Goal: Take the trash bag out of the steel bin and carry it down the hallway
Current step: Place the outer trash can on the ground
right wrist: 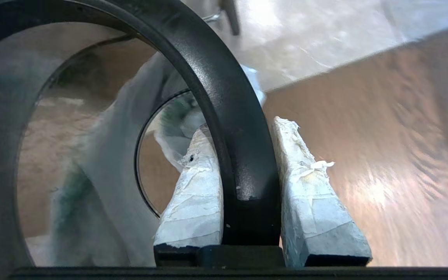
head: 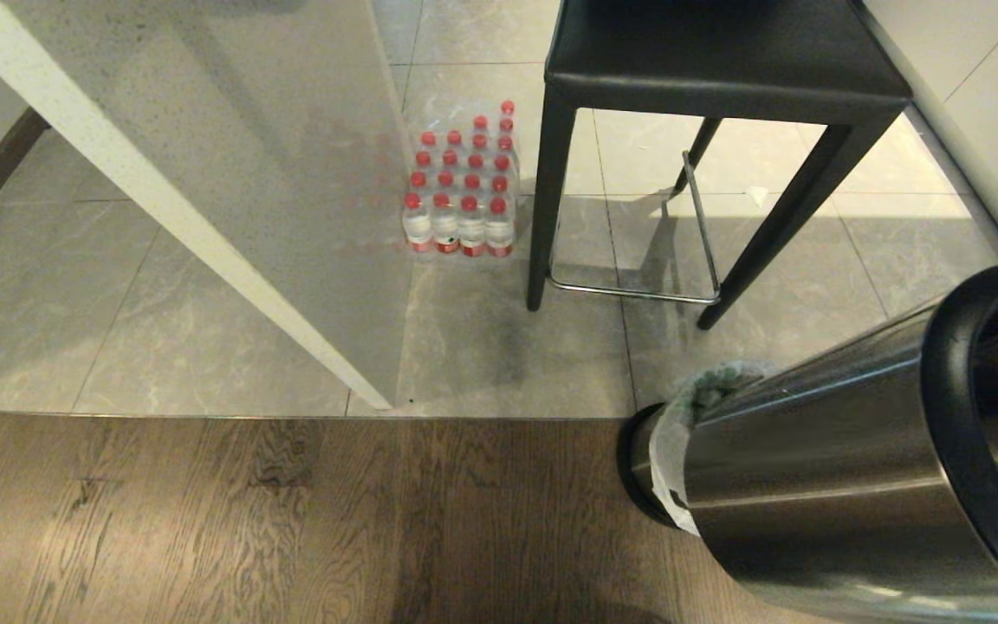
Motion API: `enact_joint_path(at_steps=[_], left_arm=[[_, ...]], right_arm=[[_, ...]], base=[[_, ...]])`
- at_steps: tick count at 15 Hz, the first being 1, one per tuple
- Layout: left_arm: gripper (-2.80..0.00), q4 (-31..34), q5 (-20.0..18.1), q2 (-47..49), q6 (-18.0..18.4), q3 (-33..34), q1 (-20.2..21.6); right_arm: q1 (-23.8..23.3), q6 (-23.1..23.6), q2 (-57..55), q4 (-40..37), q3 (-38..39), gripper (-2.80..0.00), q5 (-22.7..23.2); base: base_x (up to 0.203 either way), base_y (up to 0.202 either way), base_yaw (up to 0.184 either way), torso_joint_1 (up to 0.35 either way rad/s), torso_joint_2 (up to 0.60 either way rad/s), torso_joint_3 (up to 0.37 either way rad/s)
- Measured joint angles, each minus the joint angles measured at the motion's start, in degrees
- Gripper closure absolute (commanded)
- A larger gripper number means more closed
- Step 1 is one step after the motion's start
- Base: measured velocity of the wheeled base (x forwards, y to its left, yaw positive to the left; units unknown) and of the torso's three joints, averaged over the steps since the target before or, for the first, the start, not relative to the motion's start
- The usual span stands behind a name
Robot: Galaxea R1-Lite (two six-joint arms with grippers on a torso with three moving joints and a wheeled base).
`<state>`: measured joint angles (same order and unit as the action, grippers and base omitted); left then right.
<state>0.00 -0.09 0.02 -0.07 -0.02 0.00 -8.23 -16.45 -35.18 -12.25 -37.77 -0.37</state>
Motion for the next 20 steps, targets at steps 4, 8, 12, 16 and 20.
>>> enact_joint_path(at_steps=[4, 8, 12, 16, 20], left_arm=[[0.00, 0.00, -0.01, 0.00, 0.00, 0.00, 0.00], [0.00, 0.00, -0.01, 0.00, 0.00, 0.00, 0.00], [0.00, 0.02, 0.01, 0.00, 0.00, 0.00, 0.00], [0.00, 0.00, -0.01, 0.00, 0.01, 0.00, 0.00], [0.00, 0.02, -0.01, 0.00, 0.00, 0.00, 0.00]], right_arm=[[0.08, -0.50, 3.19, -2.93, -0.54, 0.00, -11.74], [0.62, -2.87, 1.61, -0.36, -1.01, 0.00, -20.19], [-2.68, -5.49, -4.48, 2.21, -3.17, 0.00, -21.47], [-14.46, -6.31, -12.78, 5.91, -6.35, 0.00, -16.69], [-25.53, -7.14, -22.44, 8.84, -6.98, 0.00, -11.40]], base=[[0.000, 0.000, 0.000, 0.000, 0.00, 0.000], [0.000, 0.000, 0.000, 0.000, 0.00, 0.000], [0.000, 0.000, 0.000, 0.000, 0.00, 0.000], [0.000, 0.000, 0.000, 0.000, 0.00, 0.000], [0.000, 0.000, 0.000, 0.000, 0.00, 0.000]])
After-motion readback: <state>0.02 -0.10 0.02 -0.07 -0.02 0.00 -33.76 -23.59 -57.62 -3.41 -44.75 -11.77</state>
